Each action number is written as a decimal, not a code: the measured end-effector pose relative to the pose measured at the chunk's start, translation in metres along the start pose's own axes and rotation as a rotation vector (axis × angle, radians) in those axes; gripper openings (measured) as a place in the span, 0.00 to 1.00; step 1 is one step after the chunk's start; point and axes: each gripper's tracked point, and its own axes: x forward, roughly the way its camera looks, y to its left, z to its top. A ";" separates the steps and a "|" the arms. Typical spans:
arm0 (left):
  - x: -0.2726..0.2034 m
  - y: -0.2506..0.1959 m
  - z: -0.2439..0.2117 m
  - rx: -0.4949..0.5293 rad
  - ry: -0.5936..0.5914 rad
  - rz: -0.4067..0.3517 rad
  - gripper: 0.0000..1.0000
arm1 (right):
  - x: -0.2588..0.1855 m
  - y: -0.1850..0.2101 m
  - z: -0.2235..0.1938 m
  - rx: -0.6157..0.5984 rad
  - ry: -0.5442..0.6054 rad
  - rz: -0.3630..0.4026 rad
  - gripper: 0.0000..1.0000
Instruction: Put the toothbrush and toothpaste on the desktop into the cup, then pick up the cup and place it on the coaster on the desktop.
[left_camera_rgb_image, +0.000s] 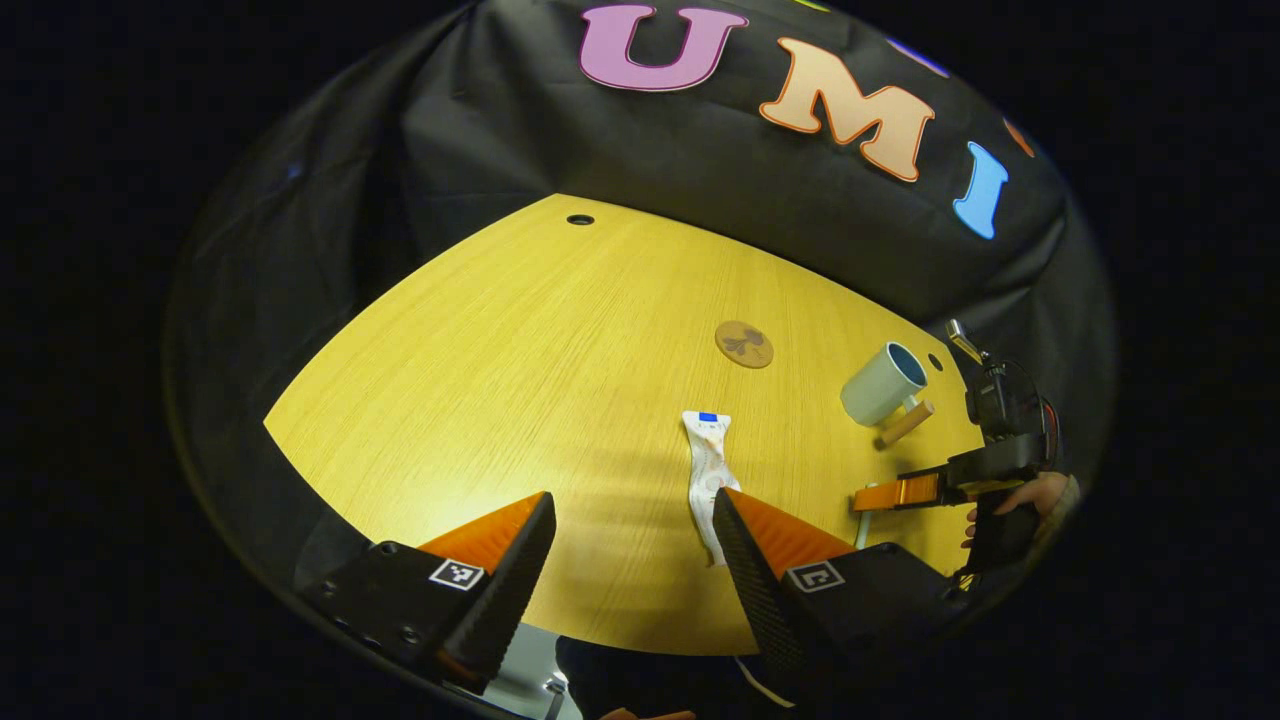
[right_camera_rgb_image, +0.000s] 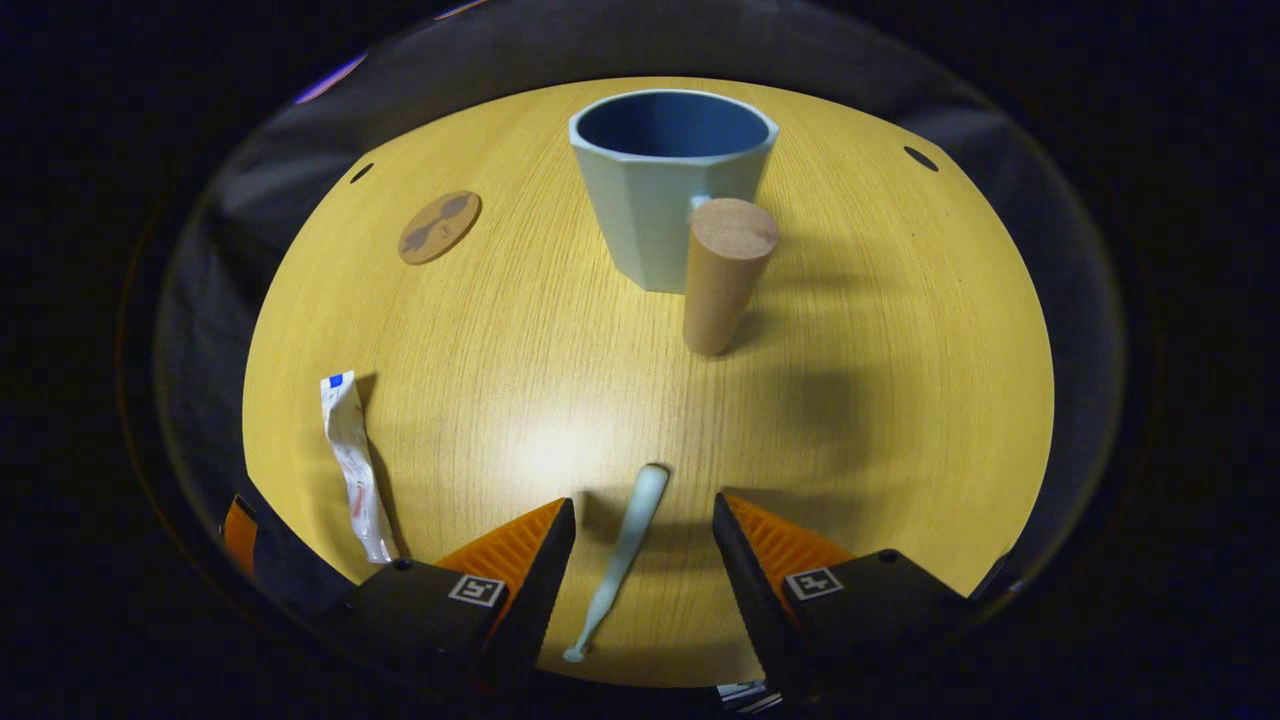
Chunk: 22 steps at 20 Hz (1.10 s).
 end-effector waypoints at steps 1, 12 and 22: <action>0.000 -0.001 0.000 -0.002 0.003 -0.001 0.94 | 0.001 0.000 -0.001 -0.005 0.006 -0.002 0.82; 0.006 -0.001 -0.006 0.011 0.023 0.000 0.94 | 0.005 -0.011 -0.001 0.023 0.016 -0.068 0.47; 0.014 -0.008 -0.010 0.028 0.049 -0.019 0.93 | 0.004 -0.013 0.000 -0.017 -0.023 -0.029 0.08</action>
